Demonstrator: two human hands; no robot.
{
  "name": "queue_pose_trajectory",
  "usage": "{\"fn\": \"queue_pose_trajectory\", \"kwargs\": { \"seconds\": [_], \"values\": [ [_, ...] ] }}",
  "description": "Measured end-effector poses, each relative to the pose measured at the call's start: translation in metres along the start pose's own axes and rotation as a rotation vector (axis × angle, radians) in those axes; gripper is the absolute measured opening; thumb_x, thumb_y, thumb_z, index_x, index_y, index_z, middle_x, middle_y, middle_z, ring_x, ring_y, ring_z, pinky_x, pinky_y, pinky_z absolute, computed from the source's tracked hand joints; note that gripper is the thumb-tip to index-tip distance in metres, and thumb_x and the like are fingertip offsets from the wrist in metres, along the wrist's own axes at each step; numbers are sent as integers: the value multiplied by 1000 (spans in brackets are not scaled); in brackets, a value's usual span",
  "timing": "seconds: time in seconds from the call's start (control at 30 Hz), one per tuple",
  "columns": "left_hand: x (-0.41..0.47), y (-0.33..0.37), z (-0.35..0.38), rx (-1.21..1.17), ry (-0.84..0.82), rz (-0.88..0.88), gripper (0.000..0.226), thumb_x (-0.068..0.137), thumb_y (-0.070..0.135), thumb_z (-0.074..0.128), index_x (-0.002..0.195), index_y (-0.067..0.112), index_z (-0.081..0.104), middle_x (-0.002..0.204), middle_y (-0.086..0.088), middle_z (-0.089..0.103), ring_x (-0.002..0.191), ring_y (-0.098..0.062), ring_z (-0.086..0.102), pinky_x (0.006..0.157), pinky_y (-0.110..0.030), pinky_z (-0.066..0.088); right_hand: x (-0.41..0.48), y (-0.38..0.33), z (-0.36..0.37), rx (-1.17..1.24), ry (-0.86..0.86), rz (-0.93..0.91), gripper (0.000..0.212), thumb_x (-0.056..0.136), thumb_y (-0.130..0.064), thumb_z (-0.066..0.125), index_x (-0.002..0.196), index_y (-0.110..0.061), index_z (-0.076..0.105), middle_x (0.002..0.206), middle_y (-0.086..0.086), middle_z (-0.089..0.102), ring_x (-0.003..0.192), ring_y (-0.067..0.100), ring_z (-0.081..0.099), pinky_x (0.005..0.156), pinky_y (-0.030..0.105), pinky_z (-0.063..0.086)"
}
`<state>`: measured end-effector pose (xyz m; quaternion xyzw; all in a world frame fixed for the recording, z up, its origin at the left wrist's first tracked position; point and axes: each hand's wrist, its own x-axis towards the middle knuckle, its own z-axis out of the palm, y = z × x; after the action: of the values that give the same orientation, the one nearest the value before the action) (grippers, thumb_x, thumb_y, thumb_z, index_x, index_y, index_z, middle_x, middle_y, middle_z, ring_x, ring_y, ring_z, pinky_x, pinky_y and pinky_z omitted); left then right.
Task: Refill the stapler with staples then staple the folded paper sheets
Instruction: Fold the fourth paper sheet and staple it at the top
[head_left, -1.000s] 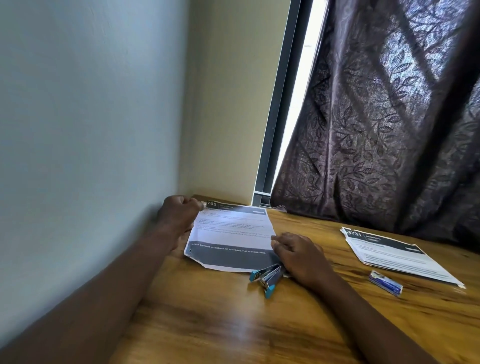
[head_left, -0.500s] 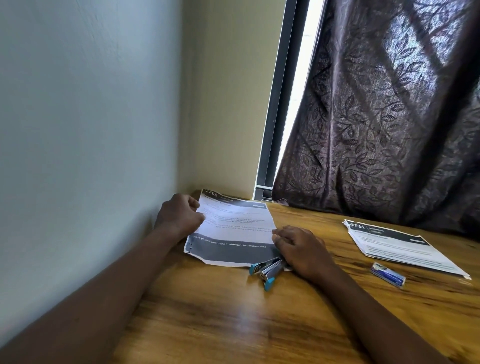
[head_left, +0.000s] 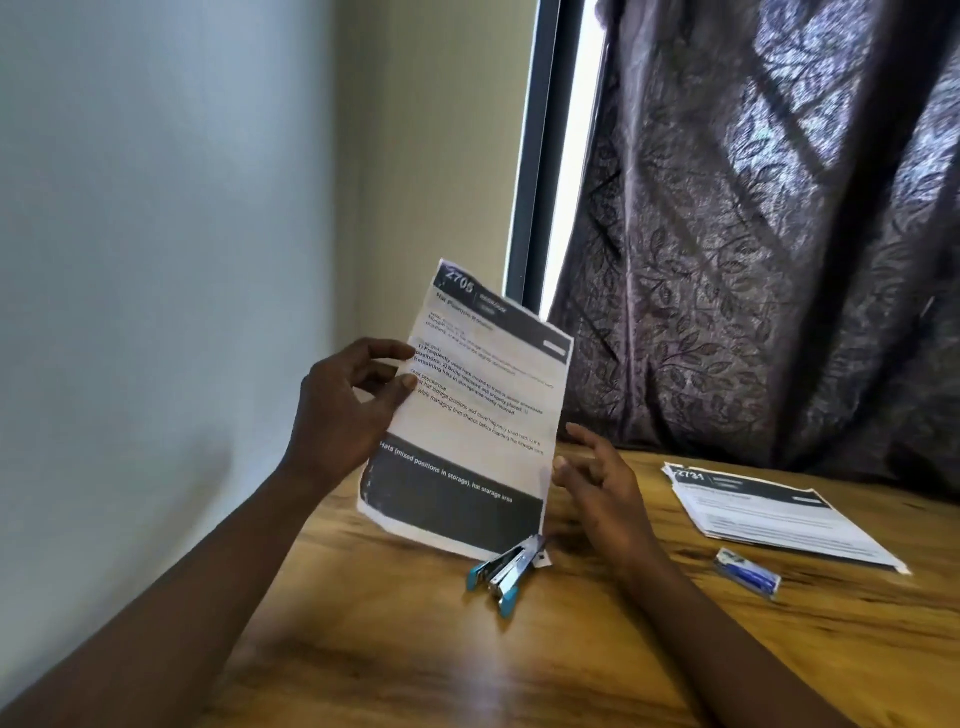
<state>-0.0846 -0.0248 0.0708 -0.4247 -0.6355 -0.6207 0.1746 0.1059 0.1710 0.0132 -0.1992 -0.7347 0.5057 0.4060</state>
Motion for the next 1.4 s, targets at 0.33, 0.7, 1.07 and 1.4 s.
{"fn": "queue_pose_trajectory", "kwargs": {
  "seconds": [0.33, 0.7, 1.07, 1.4],
  "values": [
    [-13, 8, 9, 94, 209, 126, 23, 93, 16, 73, 113, 27, 70, 97, 16, 73, 86, -4, 69, 63, -40, 59, 13, -37, -3, 381, -17, -105, 31, 94, 9, 59, 116, -10, 71, 102, -1, 77, 93, 7, 74, 78, 21, 59],
    [-19, 1, 18, 77, -31, 107, 52, 89, 11, 77, 129, 38, 57, 113, 22, 67, 98, -5, 68, 73, -42, 63, 12, -38, -28, 198, 83, -314, 41, 87, 11, 69, 113, -20, 72, 112, 5, 75, 105, 20, 72, 87, 38, 61],
    [-23, 39, 32, -416, -170, -8, 38, 93, -2, 67, 120, 25, 67, 126, 3, 72, 112, -17, 72, 84, -45, 64, -20, -56, -59, 284, -10, -289, 36, 92, 12, 60, 115, -13, 71, 110, -5, 77, 107, 13, 71, 89, 31, 60],
    [-53, 72, 62, -235, -77, 296, 87, 88, 6, 78, 154, 24, 24, 129, 29, 59, 109, -7, 70, 80, -23, 61, -62, -68, -99, -2, 275, -457, 35, 89, 2, 71, 114, -14, 52, 114, 1, 71, 107, 20, 70, 82, 45, 63]
  ]
}}
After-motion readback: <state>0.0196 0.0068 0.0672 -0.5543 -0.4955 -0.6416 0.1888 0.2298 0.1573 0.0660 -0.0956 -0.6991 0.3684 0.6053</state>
